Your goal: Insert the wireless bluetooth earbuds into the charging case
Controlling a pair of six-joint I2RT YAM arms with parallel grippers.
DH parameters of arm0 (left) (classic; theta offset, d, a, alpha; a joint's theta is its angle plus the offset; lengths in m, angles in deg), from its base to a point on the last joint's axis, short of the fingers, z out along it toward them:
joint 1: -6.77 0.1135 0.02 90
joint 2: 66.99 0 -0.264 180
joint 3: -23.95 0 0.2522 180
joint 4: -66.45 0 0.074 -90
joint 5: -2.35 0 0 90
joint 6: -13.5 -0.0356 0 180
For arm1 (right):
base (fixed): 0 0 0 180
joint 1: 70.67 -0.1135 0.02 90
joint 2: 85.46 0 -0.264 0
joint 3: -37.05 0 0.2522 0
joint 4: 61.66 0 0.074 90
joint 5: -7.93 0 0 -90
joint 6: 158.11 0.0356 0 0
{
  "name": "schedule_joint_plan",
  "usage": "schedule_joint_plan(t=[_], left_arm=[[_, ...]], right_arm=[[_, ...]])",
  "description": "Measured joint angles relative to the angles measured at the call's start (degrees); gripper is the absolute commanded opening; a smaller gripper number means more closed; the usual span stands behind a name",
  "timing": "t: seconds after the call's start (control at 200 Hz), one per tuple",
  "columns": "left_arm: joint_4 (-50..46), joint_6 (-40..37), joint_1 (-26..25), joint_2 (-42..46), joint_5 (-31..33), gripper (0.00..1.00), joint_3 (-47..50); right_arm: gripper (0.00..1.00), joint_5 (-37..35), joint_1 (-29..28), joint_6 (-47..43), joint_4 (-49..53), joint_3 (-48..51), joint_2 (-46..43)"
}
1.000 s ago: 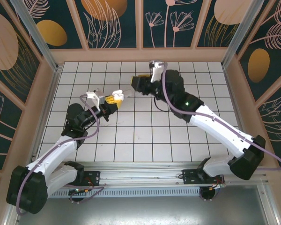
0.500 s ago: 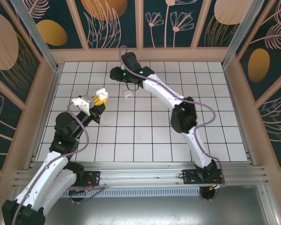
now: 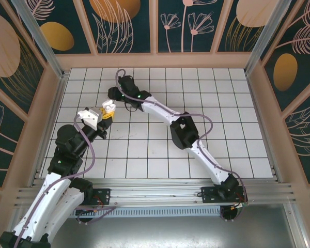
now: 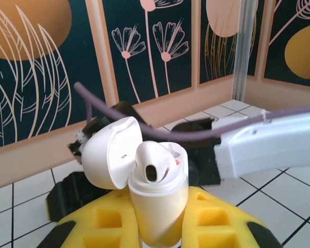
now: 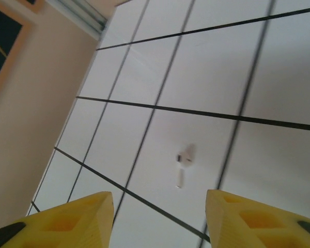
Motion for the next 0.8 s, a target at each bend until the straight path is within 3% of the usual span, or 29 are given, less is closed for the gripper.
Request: schedule_joint_plan(t=[0.355, 0.801], left_arm=[[-1.81, -0.28, 0.00, 1.57, -0.09, 0.00, 0.00], [-1.84, -0.07, 0.00, 1.84, -0.92, 0.00, 0.00]], right_arm=[[0.56, -1.64, -0.57, 1.16, -17.88, -0.24, 7.61], [0.62, -0.02, 0.24, 3.26, -26.62, -2.19, 12.50]])
